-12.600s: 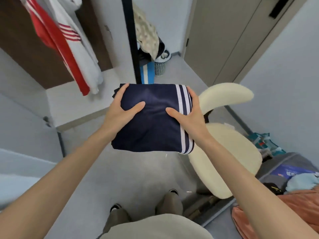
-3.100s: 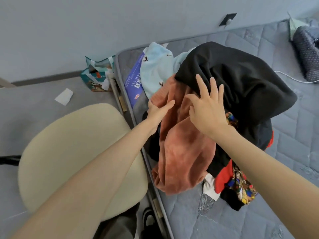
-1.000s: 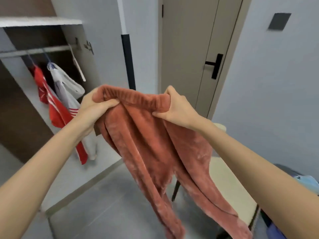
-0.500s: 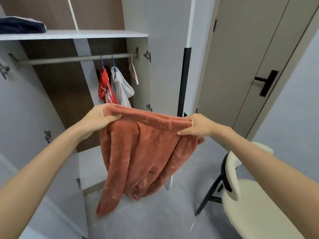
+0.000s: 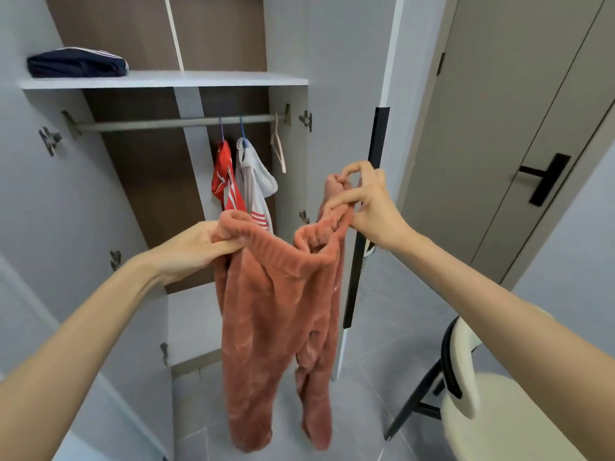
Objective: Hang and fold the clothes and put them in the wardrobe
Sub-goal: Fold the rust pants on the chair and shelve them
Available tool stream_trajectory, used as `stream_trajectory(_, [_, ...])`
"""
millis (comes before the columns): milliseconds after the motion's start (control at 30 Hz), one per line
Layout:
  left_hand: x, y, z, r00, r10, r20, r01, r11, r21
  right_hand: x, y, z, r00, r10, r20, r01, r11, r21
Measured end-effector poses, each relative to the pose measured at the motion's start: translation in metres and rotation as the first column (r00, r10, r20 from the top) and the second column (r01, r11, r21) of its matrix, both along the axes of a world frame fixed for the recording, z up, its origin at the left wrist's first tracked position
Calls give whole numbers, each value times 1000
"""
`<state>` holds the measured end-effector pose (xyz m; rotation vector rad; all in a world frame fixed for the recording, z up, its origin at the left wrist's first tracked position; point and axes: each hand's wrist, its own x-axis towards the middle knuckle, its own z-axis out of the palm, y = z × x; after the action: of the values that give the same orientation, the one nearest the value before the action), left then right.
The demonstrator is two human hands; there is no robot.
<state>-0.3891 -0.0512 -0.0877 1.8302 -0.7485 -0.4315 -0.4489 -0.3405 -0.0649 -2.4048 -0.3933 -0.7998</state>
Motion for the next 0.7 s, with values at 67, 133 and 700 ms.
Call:
stream_trajectory(67, [-2,-13,-5,999,-49,3,49,999,-11,-3,10,2,976,205,-76,-181,953,243])
stream_trajectory(133, [-5,-28,-7,997,-81,13,81,996,-46,-9,15,3,929,344,-133,-279,891,358])
stream_trajectory(700, [-15,-106,-43,990,134,35,-130,987,-99,-81,-19,-19,709,-176,-683,-128,920,-369])
